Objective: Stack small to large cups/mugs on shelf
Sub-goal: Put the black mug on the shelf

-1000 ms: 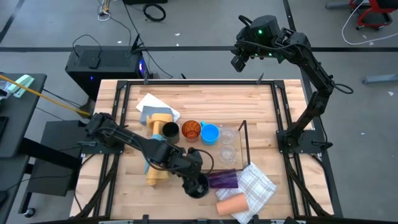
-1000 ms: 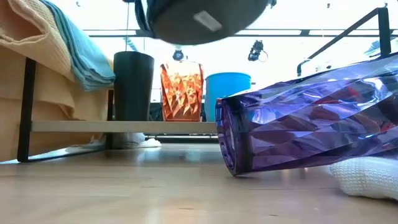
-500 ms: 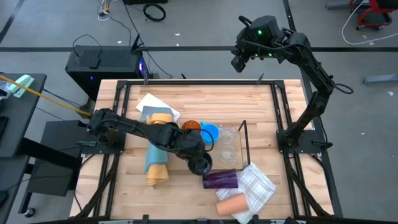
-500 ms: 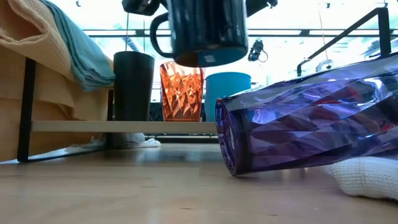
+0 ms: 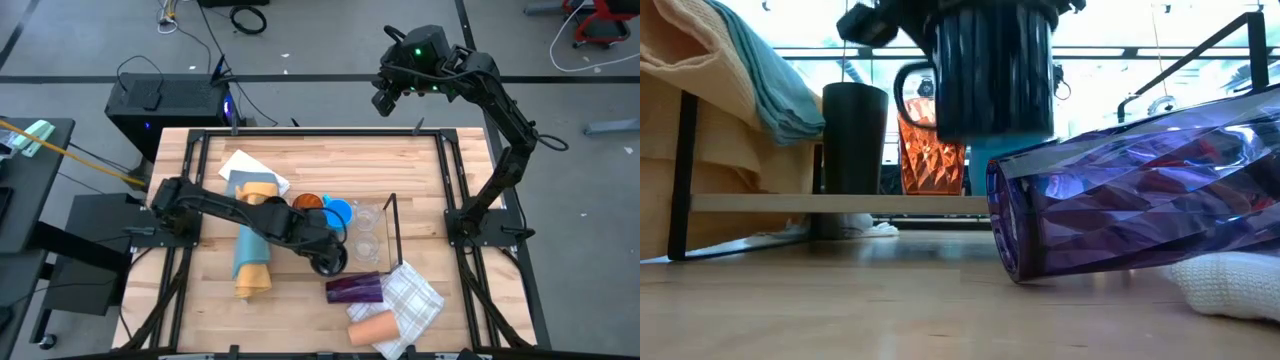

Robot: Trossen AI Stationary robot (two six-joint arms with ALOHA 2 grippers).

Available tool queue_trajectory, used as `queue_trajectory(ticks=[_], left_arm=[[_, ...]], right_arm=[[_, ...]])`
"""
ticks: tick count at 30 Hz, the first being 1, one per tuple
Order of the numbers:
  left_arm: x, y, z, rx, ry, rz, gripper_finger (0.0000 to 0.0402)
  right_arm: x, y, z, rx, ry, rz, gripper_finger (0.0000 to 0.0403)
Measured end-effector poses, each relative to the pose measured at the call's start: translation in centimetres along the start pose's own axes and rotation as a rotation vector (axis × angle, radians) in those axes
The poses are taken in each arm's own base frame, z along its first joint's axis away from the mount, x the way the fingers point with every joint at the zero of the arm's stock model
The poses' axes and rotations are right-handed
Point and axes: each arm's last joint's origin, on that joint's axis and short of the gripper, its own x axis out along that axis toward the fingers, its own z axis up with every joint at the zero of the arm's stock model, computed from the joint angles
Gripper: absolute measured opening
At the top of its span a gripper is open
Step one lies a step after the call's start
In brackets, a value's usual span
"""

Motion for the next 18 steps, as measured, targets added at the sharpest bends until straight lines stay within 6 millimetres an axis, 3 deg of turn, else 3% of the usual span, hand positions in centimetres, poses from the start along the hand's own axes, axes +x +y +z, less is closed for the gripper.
queue_trajectory(ticks=[7,18], left_arm=[[1.2,-0.1,0.9,-0.046,-0.015,0.002,0.0025],[1.3,0.4,1.7,-0.066,-0.031,0.022,0.0025]], right_arm=[[0.0,0.0,-0.1,-0.011,0.008,0.001,0.0135],[0.0,0.0,-0.1,-0.032,0.012,0.002,0.0135]])
